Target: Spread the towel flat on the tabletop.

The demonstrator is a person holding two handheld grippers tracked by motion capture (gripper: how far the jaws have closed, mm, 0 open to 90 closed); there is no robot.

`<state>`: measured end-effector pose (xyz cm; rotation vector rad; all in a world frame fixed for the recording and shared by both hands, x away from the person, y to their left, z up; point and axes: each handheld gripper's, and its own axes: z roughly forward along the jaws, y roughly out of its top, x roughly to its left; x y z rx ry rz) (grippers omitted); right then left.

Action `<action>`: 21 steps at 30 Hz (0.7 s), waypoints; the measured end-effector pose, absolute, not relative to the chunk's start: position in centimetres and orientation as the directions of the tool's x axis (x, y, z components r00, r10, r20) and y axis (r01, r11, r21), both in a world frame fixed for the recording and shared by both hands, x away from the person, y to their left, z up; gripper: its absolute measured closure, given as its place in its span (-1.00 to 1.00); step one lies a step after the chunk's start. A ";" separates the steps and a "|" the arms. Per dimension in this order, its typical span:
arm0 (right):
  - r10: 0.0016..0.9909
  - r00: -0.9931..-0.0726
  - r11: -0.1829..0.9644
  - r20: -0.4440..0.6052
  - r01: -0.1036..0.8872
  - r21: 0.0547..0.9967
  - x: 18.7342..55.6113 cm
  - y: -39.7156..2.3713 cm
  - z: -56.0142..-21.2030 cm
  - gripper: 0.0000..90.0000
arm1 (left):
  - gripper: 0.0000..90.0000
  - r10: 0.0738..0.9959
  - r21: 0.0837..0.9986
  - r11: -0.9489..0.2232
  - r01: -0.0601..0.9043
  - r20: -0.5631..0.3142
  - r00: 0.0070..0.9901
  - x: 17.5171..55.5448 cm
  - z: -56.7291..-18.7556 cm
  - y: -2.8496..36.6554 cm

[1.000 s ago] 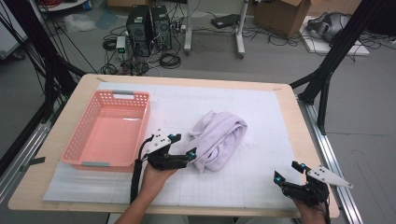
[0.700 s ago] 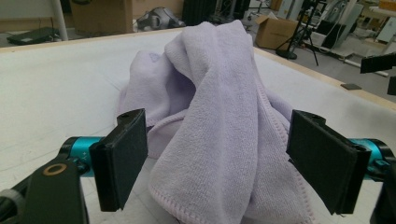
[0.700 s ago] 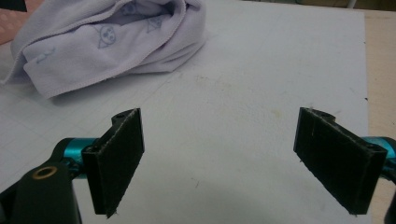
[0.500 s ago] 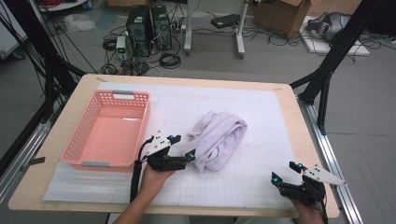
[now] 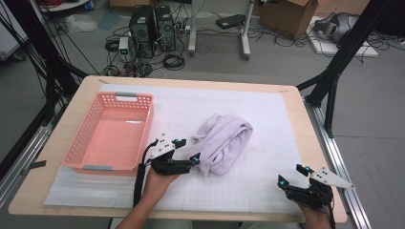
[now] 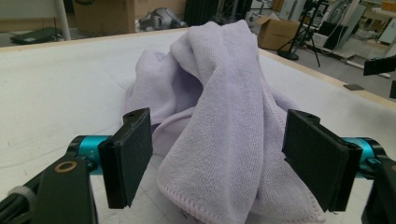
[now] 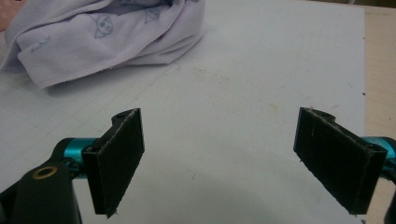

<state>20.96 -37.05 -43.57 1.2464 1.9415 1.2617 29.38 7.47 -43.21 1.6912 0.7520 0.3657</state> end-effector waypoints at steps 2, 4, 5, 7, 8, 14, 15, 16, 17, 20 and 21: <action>0.892 -0.448 0.148 0.065 0.424 0.893 21.0 -37.1 -43.6 -0.67 | -0.42 0.651 0.954 -0.109 0.281 -0.145 0.745 29.3 -43.2 7.4; 0.894 -0.443 0.151 0.065 0.436 0.887 20.9 -37.2 -43.7 -0.67 | -0.36 0.642 0.953 -0.112 0.281 -0.147 0.752 29.3 -43.2 7.3; 0.894 -0.443 0.152 0.066 0.440 0.885 20.9 -37.2 -43.8 -0.67 | -0.35 0.641 0.952 -0.120 0.281 -0.142 0.754 29.3 -43.2 7.2; 0.895 -0.441 0.156 0.063 0.444 0.882 21.0 -37.3 -43.9 -0.67 | -0.32 0.638 0.953 -0.123 0.278 -0.139 0.758 29.3 -43.1 6.9; 0.895 -0.441 0.158 0.064 0.447 0.880 21.0 -37.4 -43.9 -0.67 | -0.30 0.638 0.953 -0.123 0.278 -0.139 0.758 29.3 -43.1 6.9; 0.899 -0.431 0.146 0.074 0.455 0.878 21.1 -37.4 -43.9 -0.67 | -0.21 0.599 0.946 -0.138 0.295 -0.157 0.785 30.3 -42.6 5.2; 0.898 -0.434 0.148 0.071 0.452 0.880 21.1 -37.3 -43.9 -0.67 | -0.22 0.584 0.938 -0.165 0.304 -0.155 0.796 30.7 -42.4 4.3; 0.896 -0.437 0.149 0.074 0.454 0.878 21.0 -37.2 -43.9 -0.67 | -0.23 0.584 0.938 -0.165 0.304 -0.155 0.796 30.7 -42.4 4.3; 0.894 -0.443 0.152 0.075 0.457 0.876 21.1 -37.1 -43.9 -0.67 | -0.25 0.582 0.934 -0.196 0.297 -0.133 0.803 31.0 -42.3 3.7; 0.891 -0.448 0.161 0.073 0.462 0.872 21.2 -36.8 -44.0 -0.67 | -0.23 0.591 0.901 -0.291 0.322 -0.096 0.801 32.4 -42.8 2.2; 0.890 -0.450 0.161 0.074 0.462 0.872 21.2 -36.7 -44.0 -0.67 | -0.12 0.592 0.894 -0.303 0.331 -0.096 0.800 32.6 -43.0 2.0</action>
